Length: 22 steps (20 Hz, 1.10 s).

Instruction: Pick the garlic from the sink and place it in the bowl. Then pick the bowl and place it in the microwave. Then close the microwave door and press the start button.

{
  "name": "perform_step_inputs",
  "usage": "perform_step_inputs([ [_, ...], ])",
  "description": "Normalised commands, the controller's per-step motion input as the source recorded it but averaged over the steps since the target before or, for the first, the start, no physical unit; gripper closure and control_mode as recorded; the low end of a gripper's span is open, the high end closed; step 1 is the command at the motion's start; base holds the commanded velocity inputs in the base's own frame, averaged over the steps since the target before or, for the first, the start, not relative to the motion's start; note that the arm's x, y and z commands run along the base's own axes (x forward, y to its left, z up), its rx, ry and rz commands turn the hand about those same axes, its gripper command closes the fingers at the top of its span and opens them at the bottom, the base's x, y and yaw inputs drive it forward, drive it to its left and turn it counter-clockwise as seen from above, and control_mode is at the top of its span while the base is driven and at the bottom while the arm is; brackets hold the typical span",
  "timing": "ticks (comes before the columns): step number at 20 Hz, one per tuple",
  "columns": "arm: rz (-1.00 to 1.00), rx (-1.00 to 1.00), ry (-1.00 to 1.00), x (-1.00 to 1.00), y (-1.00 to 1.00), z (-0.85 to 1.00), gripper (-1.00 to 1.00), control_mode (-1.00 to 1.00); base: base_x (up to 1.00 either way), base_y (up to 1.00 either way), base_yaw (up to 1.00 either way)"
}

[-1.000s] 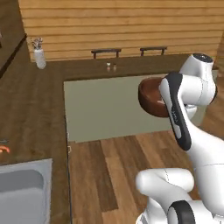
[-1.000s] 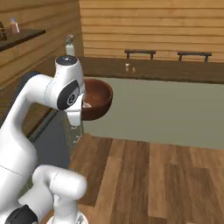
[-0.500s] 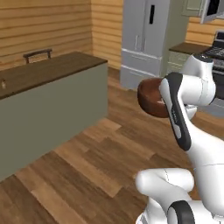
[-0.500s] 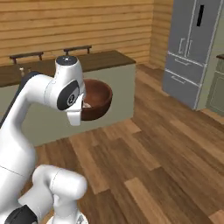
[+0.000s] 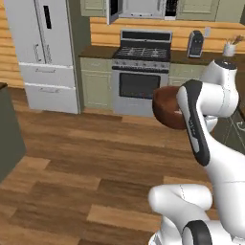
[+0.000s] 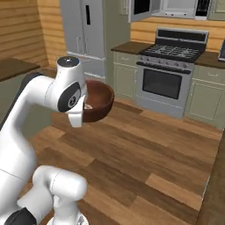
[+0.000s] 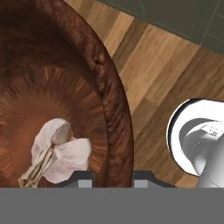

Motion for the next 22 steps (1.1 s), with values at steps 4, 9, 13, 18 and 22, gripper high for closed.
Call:
perform_step_inputs([
  [4, 0.00, 0.00, 0.00, 0.00, 0.00, 0.00, 1.00, 1.00, 1.00, 0.10, -0.53],
  [9, 0.00, 0.00, 0.00, 0.00, 0.00, 0.00, 1.00, 1.00, 1.00, 0.72, -0.33],
  [13, 0.00, 0.00, 0.00, 0.00, 0.00, 0.00, 1.00, 1.00, 1.00, 0.98, -0.24],
  [18, 0.00, 0.00, 0.00, 0.00, 0.00, 0.00, 1.00, 1.00, 1.00, 0.57, -0.09],
  [22, 0.00, 0.00, 0.00, 0.00, 0.00, 0.00, 1.00, 1.00, 1.00, 0.02, 0.00],
])
